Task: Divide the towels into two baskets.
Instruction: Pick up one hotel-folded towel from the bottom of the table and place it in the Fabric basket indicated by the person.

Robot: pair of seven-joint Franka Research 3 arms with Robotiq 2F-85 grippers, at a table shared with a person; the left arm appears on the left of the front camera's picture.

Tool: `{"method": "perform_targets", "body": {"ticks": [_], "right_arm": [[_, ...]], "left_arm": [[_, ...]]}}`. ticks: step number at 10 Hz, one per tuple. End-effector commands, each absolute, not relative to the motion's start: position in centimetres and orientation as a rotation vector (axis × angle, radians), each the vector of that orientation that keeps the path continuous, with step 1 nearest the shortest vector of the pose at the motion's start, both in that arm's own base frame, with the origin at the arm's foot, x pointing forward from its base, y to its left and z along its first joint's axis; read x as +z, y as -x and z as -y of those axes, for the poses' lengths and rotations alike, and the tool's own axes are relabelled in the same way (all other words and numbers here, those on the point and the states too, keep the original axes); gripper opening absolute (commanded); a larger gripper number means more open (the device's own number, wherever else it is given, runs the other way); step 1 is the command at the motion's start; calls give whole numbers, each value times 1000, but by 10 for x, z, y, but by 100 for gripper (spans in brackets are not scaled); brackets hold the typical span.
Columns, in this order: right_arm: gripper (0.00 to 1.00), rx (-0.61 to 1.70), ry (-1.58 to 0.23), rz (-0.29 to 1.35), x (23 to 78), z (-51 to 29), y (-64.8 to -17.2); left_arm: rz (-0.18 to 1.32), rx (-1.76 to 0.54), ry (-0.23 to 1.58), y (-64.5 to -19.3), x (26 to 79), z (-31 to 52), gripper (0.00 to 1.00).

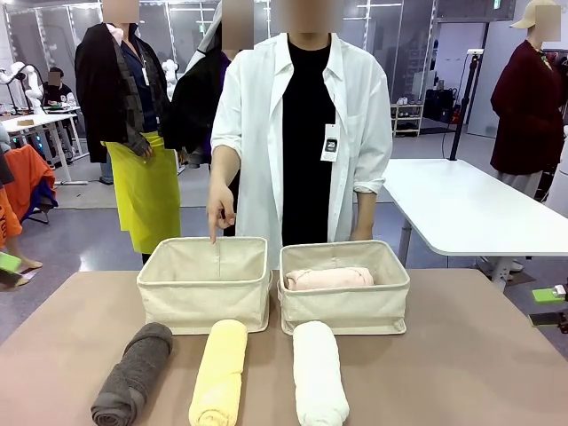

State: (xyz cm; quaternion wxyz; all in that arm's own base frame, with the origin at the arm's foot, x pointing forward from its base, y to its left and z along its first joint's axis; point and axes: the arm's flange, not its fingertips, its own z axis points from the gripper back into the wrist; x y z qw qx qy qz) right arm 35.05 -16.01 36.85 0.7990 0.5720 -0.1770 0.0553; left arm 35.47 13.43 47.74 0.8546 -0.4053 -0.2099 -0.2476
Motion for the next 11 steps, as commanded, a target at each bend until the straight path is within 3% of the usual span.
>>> {"method": "perform_targets", "body": {"ticks": [1,5,11], "right_arm": [[75,115,-1226,384,371,159,-347],[75,115,-1226,384,371,159,-347],[75,115,-1226,384,371,159,-347]], "left_arm": [[342,-681,651,-356,479,-95,100],[242,-740,488,-344,472,2,100],[189,-457,324,-348,422,66,100]]}}
